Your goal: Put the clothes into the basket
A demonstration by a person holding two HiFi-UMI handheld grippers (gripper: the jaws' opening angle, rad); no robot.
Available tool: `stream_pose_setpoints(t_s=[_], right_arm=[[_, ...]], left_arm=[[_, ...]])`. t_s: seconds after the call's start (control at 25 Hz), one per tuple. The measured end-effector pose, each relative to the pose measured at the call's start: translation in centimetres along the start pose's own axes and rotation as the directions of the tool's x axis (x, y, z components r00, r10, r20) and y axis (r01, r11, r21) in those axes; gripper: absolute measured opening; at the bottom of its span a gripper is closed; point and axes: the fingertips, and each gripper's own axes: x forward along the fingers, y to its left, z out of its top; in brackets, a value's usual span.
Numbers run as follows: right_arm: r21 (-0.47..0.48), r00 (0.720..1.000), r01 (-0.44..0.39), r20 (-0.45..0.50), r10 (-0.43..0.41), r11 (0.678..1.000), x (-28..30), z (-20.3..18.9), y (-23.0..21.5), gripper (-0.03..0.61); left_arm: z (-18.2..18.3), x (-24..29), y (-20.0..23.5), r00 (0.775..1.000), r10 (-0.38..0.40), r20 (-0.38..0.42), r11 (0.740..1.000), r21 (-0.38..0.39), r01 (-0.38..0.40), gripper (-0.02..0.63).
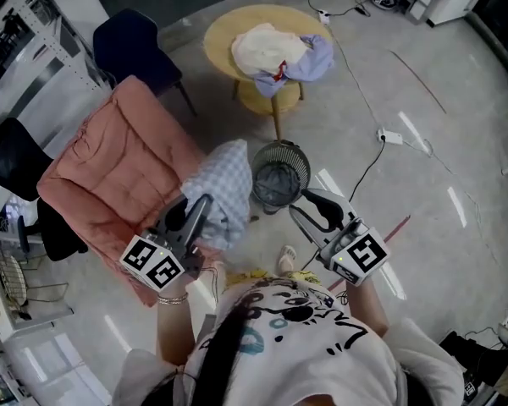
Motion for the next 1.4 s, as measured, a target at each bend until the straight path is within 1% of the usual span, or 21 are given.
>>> stream_pose_setpoints(t_s=[0.16, 0.28, 0.4, 0.56, 0.68, 0.88, 1.04, 1.08, 1.24, 1.4], right_arm=[[0.008, 1.000, 0.008, 0.006, -0.008, 1.000, -5.0, -1.1, -3.9, 0.143], [0.027, 1.000, 0.029, 0.006, -0.029, 0.999, -7.4, -1.6, -6.3, 0.143], [0.037, 0.998, 0.052, 0.024, -0.053, 0.998, -8.5, -1.5, -7.4, 0.143], [0.023, 0.994, 0.091, 0.059, -0.092, 0.996, -9.1, -1.2, -8.8, 0.143], [0.027, 0.993, 0.098, 0.062, -0.100, 0.995, -9.3, -1.4, -10.0, 0.143], [0.037, 0.993, 0.100, 0.054, -0.102, 0.994, -8.6, -1.2, -11.6, 0.143], [0.040, 0.993, 0.108, 0.037, -0.109, 0.993, -7.2, -0.9, -13.9, 0.143], [0.039, 0.993, 0.109, 0.033, -0.110, 0.993, -6.6, -0.8, -14.5, 0.143], [0.023, 0.993, 0.116, 0.017, -0.116, 0.993, -4.3, 0.3, -16.9, 0.143], [0.013, 0.991, 0.137, 0.004, -0.137, 0.991, -1.9, 1.1, -19.2, 0.143]], left_arm=[[-1.2, 3.6, -3.1, 0.999, 0.038, 0.023, 0.999, 0.013, -0.039, 0.074], [-1.4, 5.6, -4.8, 0.998, 0.048, 0.036, 0.999, 0.003, -0.048, 0.072], [-1.4, 6.6, -6.0, 0.999, 0.027, 0.023, 1.000, 0.005, -0.028, 0.073], [-1.7, 8.5, -7.2, 1.000, 0.002, -0.006, 1.000, 0.015, -0.001, 0.073], [-2.3, 10.4, -7.7, 1.000, -0.018, -0.026, 1.000, 0.012, 0.018, 0.074], [-2.8, 13.5, -7.2, 0.996, -0.048, -0.070, 0.999, 0.015, 0.049, 0.074], [-3.3, 16.1, -6.4, 0.989, -0.058, -0.136, 0.995, 0.078, 0.069, 0.074], [-3.4, 16.8, -6.1, 0.987, -0.062, -0.145, 0.994, 0.079, 0.074, 0.074], [-3.2, 18.8, -4.1, 0.985, -0.080, -0.150, 0.995, 0.041, 0.087, 0.074], [-3.0, 20.5, -2.0, 0.982, -0.089, -0.164, 0.995, 0.039, 0.097, 0.074]])
